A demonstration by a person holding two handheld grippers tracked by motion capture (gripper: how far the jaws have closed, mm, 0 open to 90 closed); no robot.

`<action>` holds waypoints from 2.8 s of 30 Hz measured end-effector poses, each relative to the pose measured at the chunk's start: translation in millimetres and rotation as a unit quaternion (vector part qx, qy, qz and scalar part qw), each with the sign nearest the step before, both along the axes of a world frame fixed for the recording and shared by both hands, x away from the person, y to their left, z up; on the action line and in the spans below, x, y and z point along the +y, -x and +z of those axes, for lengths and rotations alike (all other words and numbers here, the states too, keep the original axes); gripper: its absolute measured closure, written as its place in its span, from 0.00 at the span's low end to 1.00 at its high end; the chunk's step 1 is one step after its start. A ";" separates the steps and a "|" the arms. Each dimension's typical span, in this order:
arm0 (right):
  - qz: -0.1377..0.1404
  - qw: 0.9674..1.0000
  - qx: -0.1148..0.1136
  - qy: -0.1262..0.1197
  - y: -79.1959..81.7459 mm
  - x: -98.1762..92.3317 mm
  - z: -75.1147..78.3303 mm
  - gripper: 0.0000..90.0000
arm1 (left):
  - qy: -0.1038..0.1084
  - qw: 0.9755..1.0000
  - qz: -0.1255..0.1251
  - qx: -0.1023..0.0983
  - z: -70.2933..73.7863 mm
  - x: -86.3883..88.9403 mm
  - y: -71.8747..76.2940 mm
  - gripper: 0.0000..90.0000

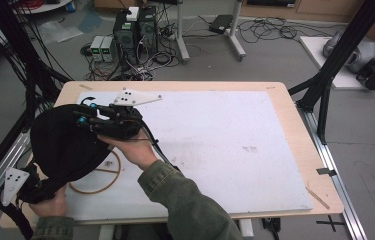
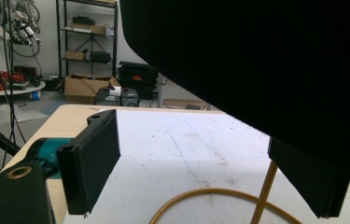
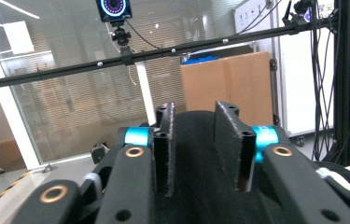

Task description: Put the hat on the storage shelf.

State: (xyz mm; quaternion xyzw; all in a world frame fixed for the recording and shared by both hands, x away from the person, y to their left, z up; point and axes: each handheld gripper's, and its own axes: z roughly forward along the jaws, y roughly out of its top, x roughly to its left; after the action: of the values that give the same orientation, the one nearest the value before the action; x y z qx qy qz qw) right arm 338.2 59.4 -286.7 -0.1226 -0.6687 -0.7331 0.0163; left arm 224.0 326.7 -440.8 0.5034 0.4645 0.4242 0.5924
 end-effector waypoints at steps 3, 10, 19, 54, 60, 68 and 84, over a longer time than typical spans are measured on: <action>-0.006 1.000 0.017 -0.002 -2.8 -3.5 1.0 0.56 | -0.001 1.000 0.000 0.000 -0.1 -0.2 0.1 0.19; -0.036 0.999 0.026 -0.016 -9.9 -20.8 3.9 0.31 | -0.001 1.000 0.000 -0.001 0.1 -0.6 1.0 0.19; -0.160 0.987 -0.027 -0.011 -7.7 -60.6 4.5 0.14 | -0.008 1.000 0.000 0.003 0.2 -2.1 3.0 0.19; -0.424 0.904 -0.006 0.059 10.1 -290.3 -37.2 0.14 | -0.032 0.999 0.009 0.021 -0.3 -3.5 15.2 0.19; -0.451 0.890 -0.001 0.071 18.9 -318.8 -53.5 0.14 | -0.035 0.999 0.008 0.025 -0.9 -4.8 14.4 0.19; -0.482 0.873 0.020 0.069 34.0 -350.3 -76.5 0.14 | -0.039 0.999 0.012 0.026 -0.9 -4.2 16.2 0.19; -0.553 0.828 0.036 0.084 55.8 -397.6 -123.9 0.14 | -0.045 0.998 0.029 0.031 -3.1 -4.8 17.5 0.19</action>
State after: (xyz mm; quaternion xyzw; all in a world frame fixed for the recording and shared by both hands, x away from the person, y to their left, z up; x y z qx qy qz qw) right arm 282.4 -338.2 -410.6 -0.4990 -0.5471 -0.5554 -0.3784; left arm 206.4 321.9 -443.9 0.5285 0.4777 0.4459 0.5419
